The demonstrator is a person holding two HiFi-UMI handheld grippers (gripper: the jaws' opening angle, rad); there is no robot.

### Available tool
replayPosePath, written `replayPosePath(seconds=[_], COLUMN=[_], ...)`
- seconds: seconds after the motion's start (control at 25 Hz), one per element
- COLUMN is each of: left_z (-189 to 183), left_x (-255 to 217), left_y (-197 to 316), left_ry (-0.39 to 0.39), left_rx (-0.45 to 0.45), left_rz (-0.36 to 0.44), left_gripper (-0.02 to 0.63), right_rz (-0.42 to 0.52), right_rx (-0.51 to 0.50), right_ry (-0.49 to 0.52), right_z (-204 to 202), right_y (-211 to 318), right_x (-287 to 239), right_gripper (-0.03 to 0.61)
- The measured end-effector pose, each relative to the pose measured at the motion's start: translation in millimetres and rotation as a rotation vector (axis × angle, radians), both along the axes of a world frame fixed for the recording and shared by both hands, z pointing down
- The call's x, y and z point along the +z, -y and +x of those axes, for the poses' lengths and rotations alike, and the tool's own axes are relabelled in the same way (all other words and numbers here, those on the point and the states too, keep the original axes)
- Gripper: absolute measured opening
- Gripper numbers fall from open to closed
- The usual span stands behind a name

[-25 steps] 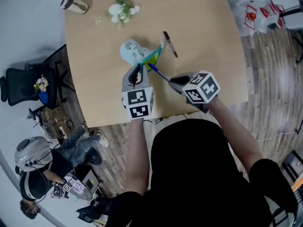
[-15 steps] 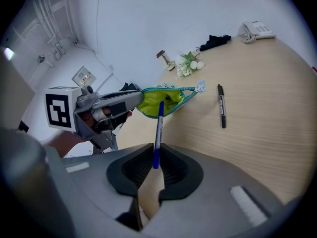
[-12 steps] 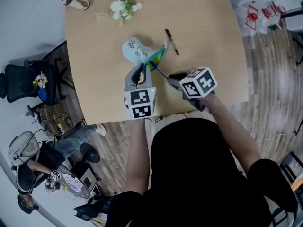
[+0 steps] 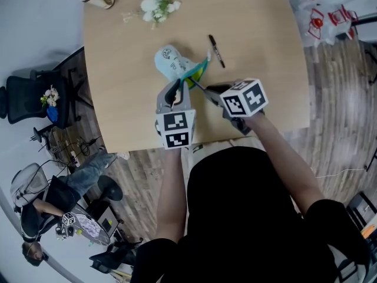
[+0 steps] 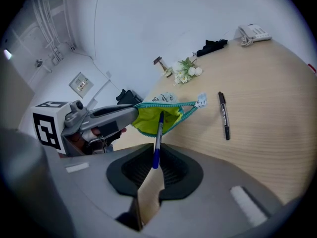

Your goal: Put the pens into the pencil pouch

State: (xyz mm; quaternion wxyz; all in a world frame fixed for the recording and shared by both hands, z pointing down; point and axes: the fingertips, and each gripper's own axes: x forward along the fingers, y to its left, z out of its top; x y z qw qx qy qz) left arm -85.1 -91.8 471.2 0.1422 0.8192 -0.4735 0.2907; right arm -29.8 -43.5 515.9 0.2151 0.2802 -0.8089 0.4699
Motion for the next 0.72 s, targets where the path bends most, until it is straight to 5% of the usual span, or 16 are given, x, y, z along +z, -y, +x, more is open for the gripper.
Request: replayPosePath(seconds=[0.72], left_z=[1.1], left_x=[-2.5], left_y=[-5.2], left_ry=[0.012], left_rx=[0.016], left_rz=[-0.01], left_gripper=[0.035], right_rz=[0.046], right_rx=[0.115], right_ry=[0.028], right_z=[-4.6], right_y=[35.3], right_x=[-9.1], right_gripper=[0.044])
